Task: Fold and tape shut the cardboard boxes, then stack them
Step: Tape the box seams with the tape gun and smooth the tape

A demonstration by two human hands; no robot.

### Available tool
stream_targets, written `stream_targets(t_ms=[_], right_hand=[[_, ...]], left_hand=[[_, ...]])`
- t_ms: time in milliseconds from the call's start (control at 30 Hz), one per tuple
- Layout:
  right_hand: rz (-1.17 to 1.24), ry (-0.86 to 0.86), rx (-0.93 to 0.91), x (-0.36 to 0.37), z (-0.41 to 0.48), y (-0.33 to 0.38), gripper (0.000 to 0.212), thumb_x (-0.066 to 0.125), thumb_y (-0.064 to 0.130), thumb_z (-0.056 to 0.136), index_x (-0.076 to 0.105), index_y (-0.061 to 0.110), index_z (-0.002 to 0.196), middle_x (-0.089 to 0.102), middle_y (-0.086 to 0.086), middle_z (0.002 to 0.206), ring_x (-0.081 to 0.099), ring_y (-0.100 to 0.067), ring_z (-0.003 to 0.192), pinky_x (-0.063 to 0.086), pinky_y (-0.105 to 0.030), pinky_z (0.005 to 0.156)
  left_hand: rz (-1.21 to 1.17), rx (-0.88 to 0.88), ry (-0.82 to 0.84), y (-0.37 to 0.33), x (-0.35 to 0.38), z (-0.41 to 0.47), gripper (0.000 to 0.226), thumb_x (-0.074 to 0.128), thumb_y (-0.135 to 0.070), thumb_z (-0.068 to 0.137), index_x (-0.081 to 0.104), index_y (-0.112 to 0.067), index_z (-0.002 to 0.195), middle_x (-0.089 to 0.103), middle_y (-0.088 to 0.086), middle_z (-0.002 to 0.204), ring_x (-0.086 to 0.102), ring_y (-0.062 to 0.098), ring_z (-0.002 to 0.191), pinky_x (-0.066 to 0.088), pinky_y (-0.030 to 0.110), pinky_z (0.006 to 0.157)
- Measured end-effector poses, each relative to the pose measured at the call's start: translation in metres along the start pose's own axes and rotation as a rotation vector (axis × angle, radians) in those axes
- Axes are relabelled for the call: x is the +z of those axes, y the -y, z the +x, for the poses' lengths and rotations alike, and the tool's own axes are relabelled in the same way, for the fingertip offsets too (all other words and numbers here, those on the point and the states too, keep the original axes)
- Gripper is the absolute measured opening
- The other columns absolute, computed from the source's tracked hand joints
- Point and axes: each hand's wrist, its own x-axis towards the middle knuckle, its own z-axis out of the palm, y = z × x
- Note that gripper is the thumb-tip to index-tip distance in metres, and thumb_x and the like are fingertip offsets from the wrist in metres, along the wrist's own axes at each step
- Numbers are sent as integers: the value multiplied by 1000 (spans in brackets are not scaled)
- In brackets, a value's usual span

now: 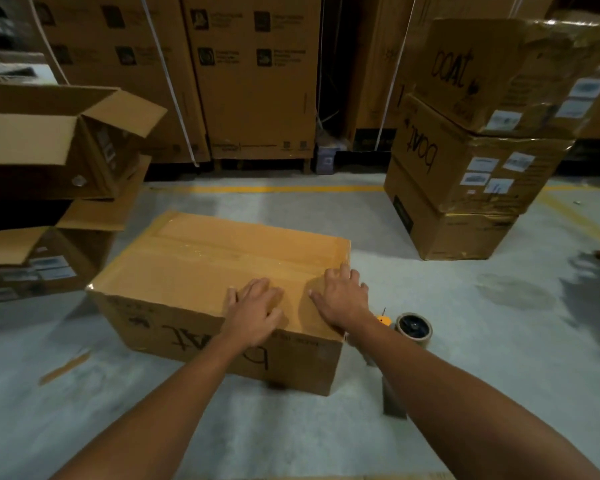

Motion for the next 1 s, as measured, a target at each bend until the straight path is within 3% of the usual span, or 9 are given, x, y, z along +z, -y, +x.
stream_targets(t_ms=[67,167,333,467,667,733,833,900,1000], right_hand=[[29,0,-47,4,33,-3,59,37,60,99,44,14,136,36,-15,146,35,-36,133,38,-54,105],[21,2,-96,10,87,-9,62,36,61,99,43,13,138,36,-17,149,32,-37,138,36,-54,107],[53,130,-84,16,154,-25,85,33,80,89,26,27,154,10,-8,166,2,-35,153,13,-64,117],[109,95,-75,30,158,-33,83,30,74,94,17,23,159,2,-13,167,-7,-38,153,8,-54,122],[334,-93,-60,49,108,-28,63,45,50,102,35,14,152,7,-23,165,-3,-38,153,8,-44,124],[518,-105,73,50,93,-19,72,56,46,98,30,10,153,8,-27,163,4,-40,153,15,-45,123],[857,-98,252,47,88,-12,88,69,38,92,17,9,157,36,-15,157,38,-35,142,38,-44,111],[876,-78,213,46,93,-18,88,69,37,92,17,13,157,43,-10,154,45,-34,137,42,-44,107],[933,19,147,37,107,-39,89,69,38,92,15,18,159,37,-7,158,42,-31,140,39,-46,112]], left_hand=[[-1,-15,-199,-5,12,5,61,23,-55,92,58,-28,133,44,-1,152,33,18,143,19,52,118],[-13,-1,-424,-4,30,17,54,31,-52,92,71,-22,114,63,1,133,54,21,127,38,46,107],[3,41,-437,16,37,44,53,38,-48,88,74,-19,114,66,1,131,57,20,128,43,44,106],[-93,85,-410,38,19,77,56,39,-45,85,71,-18,121,66,0,130,58,18,127,47,47,104],[31,63,-341,34,15,82,63,27,-44,91,64,-12,131,61,5,138,53,23,132,39,47,108],[81,47,-361,23,20,77,62,26,-43,92,65,-11,128,61,9,136,55,27,129,41,47,103],[130,10,-343,3,23,70,58,25,-42,93,65,-12,124,60,14,135,53,33,125,41,48,99],[198,-4,-272,-12,25,68,61,21,-45,93,60,-14,128,55,19,135,49,38,123,39,51,97],[259,-102,-163,-44,33,68,61,18,-46,90,55,-13,126,50,26,131,46,42,115,38,53,93]])
